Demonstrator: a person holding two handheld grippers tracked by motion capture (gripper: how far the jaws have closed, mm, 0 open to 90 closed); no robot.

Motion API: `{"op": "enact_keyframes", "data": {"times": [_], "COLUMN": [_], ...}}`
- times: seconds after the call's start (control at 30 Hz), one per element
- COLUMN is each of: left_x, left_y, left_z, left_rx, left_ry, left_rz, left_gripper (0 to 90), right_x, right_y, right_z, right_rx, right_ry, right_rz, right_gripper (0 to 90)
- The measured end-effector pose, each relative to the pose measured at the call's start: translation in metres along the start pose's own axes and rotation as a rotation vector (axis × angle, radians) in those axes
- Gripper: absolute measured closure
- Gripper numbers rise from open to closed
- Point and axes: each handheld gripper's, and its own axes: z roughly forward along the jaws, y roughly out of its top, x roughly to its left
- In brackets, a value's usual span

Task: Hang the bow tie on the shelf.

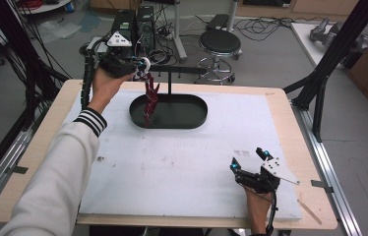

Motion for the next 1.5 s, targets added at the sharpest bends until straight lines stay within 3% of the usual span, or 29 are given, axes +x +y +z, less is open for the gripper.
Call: {"op": "enact_keyframes", "data": {"times": [0.43, 0.67, 0.93, 1.5], "left_x": [0.013, 0.019, 0.028, 0.031], "left_y": [-0.012, -0.017, -0.024, -0.038], "left_z": [0.022, 0.026, 0.032, 0.034], "left_rx": [0.059, 0.067, 0.086, 0.127], "left_ry": [0.041, 0.056, 0.104, 0.142], "left_rz": [-0.011, -0.015, -0.031, -0.036], "left_gripper": [87.2, 87.2, 87.2, 87.0], "right_x": [-0.001, -0.001, -0.001, -0.002], "right_y": [0.0, 0.0, 0.0, 0.0], "right_z": [0.0, 0.0, 0.0, 0.0], "right_rx": [-0.002, -0.004, -0.002, -0.001], "right_ry": [-0.001, 0.0, -0.001, 0.003], "right_rz": [0.007, 0.01, 0.009, 0.013], "right_gripper": [3.1, 3.1, 3.1, 3.1]}}
